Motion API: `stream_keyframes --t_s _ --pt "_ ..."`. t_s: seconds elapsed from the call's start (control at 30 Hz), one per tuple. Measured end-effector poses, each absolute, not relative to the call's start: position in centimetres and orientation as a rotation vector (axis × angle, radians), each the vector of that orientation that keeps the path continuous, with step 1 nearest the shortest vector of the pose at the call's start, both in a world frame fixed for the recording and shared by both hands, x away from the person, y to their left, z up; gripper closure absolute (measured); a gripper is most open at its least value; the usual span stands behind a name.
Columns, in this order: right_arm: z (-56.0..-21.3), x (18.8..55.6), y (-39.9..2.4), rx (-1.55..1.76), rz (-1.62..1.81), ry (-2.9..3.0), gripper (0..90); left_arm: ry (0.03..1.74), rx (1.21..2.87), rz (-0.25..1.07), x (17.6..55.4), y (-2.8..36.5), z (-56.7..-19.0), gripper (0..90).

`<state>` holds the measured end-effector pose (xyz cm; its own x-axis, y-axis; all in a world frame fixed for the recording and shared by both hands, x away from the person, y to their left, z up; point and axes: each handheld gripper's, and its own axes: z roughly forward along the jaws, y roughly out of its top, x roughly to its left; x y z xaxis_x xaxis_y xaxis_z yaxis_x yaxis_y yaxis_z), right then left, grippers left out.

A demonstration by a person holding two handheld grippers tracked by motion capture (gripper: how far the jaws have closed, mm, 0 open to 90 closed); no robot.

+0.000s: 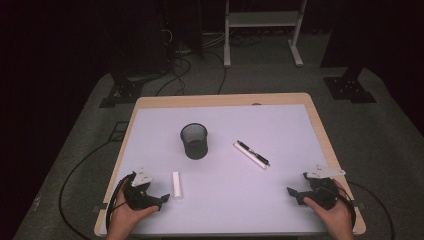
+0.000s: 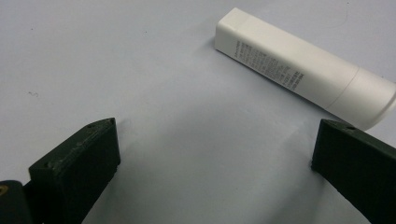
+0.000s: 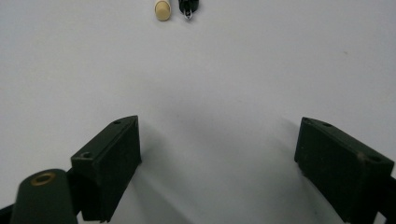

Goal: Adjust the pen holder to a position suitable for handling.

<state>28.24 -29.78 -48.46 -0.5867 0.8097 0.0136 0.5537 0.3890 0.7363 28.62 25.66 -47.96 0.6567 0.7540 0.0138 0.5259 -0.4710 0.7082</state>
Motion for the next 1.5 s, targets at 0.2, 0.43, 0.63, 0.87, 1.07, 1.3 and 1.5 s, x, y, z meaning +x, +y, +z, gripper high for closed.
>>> stream_keyframes --t_s 0.2,0.43,0.63,0.87,1.07,1.3,1.5 --pt "-48.5 28.2 -29.8 1.183 1.021 2.303 13.4 0.994 2.178 0.432 28.5 25.7 -47.9 2.3" --pt "-48.5 28.2 -29.8 1.183 1.019 2.302 13.4 0.997 2.156 0.413 28.3 26.2 -47.3 11.5" --pt "-48.5 28.2 -29.8 1.184 1.019 2.302 13.4 0.995 2.124 0.418 28.1 26.5 -46.3 13.6" --pt "-48.5 28.2 -29.7 1.183 1.019 2.302 13.4 0.996 2.115 0.416 28.6 26.5 -45.6 16.2" --pt "-48.5 28.2 -29.7 1.182 1.018 2.301 13.4 0.987 2.106 0.42 29.1 26.2 -44.8 19.7" --pt "-48.5 28.2 -29.7 1.183 1.018 2.301 13.4 0.976 2.095 0.425 30.0 25.7 -44.2 22.5" --pt "-48.5 28.2 -29.7 1.182 1.018 2.301 13.4 0.979 2.08 0.42 30.8 25.3 -43.5 25.5"
